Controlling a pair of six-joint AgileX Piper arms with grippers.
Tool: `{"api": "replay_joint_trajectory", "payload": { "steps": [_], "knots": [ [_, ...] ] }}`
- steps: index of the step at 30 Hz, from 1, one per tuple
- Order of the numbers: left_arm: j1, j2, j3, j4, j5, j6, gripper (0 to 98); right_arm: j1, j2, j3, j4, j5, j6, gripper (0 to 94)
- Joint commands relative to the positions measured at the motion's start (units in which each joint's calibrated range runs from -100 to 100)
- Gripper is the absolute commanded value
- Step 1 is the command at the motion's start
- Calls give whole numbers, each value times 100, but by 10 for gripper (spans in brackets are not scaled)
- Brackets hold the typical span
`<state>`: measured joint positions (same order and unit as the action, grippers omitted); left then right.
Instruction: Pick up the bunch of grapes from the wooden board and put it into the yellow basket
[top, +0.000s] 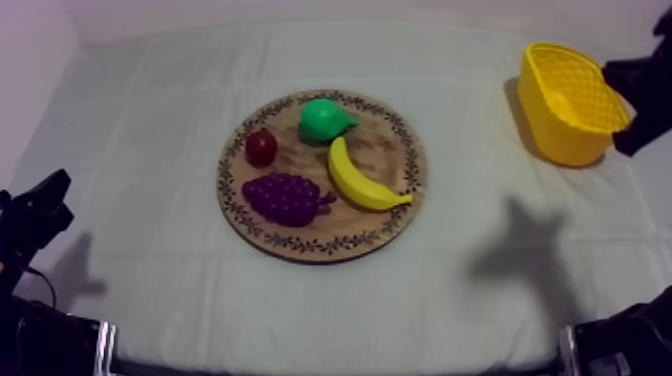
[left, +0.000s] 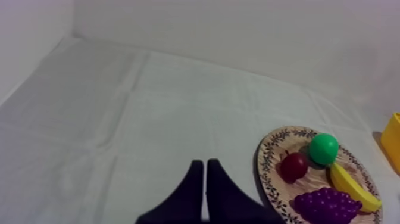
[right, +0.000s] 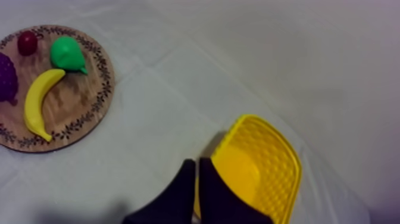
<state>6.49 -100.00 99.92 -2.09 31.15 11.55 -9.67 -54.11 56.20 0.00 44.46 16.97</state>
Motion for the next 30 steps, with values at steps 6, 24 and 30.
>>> {"api": "replay_joint_trajectory", "payload": {
  "steps": [6, 24, 30],
  "knots": [
    [-1, 0, -4, -4, -3, -1, 1, -366, 1687, -2347, -230, 910, 95, 6],
    [-1, 0, -4, -4, -3, 0, 1, -1503, 4231, -5842, -653, 3355, 345, 7],
    [-1, 0, -4, -4, -3, 0, 1, -1816, 4873, -6734, -695, 3997, 296, 7]
  ]
}}
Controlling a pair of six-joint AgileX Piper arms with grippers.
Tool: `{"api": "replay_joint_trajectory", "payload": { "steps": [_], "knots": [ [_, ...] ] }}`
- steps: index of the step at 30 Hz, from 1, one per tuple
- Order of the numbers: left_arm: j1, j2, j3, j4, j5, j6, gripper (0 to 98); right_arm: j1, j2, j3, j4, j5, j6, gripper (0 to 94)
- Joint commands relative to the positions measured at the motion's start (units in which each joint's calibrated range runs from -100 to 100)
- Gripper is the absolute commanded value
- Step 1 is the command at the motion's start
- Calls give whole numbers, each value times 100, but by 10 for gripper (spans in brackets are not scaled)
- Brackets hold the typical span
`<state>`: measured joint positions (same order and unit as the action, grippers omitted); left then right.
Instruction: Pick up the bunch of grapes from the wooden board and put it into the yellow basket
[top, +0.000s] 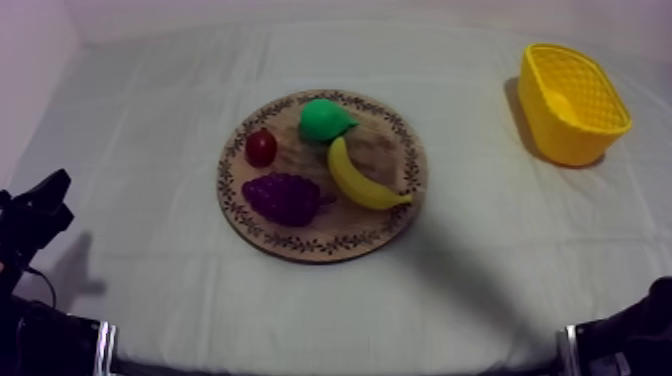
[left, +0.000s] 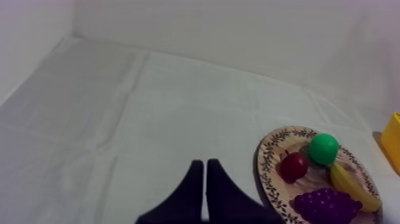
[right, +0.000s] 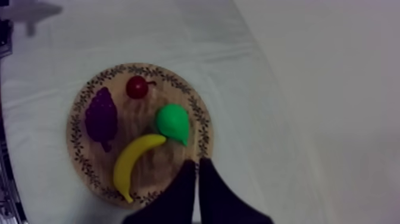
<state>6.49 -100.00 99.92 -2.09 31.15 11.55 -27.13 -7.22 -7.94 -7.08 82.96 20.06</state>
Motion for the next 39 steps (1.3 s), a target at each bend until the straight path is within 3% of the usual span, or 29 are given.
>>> {"api": "replay_joint_trajectory", "payload": {
  "steps": [1, 25, 39],
  "knots": [
    [-1, 0, -4, -4, -3, 0, 1, -120, 277, -435, 19, 224, -20, 7],
    [-1, 0, -4, -4, -3, 0, 1, -996, 2054, -1850, 353, 1583, -236, 7],
    [-1, 0, -4, -4, -3, 0, 1, -1199, 2955, -2101, 623, 1693, -451, 7]
  ]
}}
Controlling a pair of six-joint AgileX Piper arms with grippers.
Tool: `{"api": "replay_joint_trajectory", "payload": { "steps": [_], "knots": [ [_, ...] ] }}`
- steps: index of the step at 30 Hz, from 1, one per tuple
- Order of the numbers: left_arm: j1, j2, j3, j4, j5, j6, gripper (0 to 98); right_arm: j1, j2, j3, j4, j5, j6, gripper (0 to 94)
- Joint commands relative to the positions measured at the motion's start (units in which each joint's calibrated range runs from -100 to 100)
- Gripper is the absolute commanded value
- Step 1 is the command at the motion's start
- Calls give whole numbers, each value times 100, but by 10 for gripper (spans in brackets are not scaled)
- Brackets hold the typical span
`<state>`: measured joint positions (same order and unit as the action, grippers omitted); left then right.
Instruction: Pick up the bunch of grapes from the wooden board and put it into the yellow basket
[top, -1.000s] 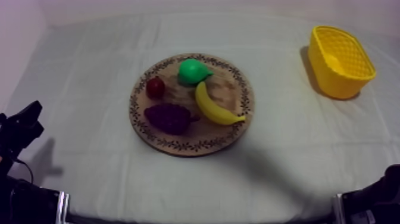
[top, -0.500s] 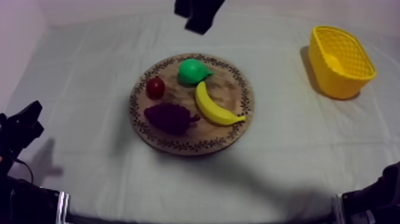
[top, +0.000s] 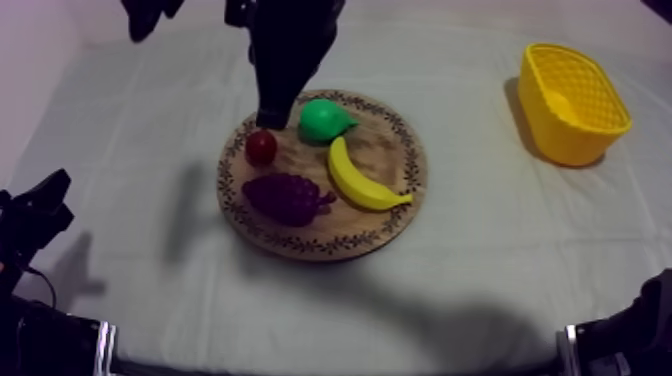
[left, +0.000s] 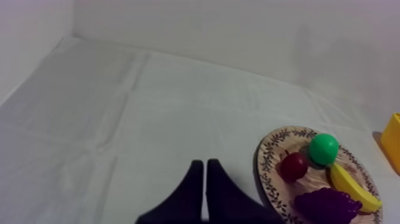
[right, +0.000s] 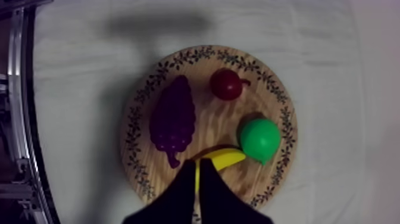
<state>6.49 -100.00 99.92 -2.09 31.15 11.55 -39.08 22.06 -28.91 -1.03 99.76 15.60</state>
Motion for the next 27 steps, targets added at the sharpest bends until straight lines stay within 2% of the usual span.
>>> {"api": "replay_joint_trajectory", "payload": {
  "steps": [1, 7, 13, 15, 22, 27],
  "knots": [
    [-1, 0, -4, -4, -3, 0, 1, -6, 57, -8, 27, 14, -11, 9],
    [-1, 0, -4, -4, -3, 0, 1, -33, 172, -23, 121, 15, -70, 110],
    [-1, 0, -4, -4, -3, 0, 1, -59, 196, -53, 218, 15, -84, 135],
    [-1, 0, -4, -4, -3, 0, 1, -73, 205, -60, 263, 15, -82, 170],
    [-1, 0, -4, -4, -3, 0, 1, -113, 231, -37, 431, 16, -85, 490],
    [-1, 0, -4, -4, -3, 0, 1, -107, 269, 42, 473, 16, -66, 614]
  ]
}}
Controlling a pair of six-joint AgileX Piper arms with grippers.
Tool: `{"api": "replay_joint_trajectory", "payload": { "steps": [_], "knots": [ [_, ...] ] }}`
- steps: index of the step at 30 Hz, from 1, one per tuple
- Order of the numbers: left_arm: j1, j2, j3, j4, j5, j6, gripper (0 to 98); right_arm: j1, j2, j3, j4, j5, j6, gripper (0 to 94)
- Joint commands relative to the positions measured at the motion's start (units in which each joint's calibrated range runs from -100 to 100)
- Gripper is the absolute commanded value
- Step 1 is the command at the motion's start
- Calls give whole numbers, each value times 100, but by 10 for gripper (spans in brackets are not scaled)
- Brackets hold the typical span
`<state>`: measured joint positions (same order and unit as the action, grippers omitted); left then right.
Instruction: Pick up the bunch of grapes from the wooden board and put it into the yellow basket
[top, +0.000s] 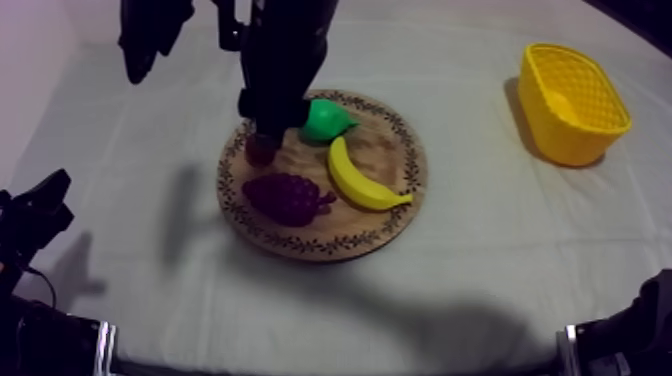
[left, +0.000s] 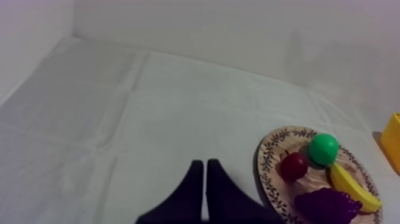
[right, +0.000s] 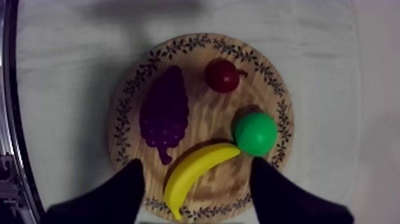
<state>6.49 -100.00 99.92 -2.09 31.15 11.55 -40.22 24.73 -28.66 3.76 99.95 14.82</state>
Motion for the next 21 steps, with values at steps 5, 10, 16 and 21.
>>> {"api": "replay_joint_trajectory", "payload": {
  "steps": [5, 10, 16, 21],
  "knots": [
    [-1, 0, -4, -4, -3, 0, 1, 22, 87, 94, -11, -3, 30, 664],
    [-1, 0, -4, -4, -3, 0, 1, 25, 224, 169, -24, -3, 85, 682],
    [-1, 0, -4, -4, -3, 0, 1, 48, 526, 217, -120, -3, 183, 682],
    [-1, 0, -4, -4, -3, 0, 1, 116, 875, 222, -282, -8, 323, 680]
  ]
}}
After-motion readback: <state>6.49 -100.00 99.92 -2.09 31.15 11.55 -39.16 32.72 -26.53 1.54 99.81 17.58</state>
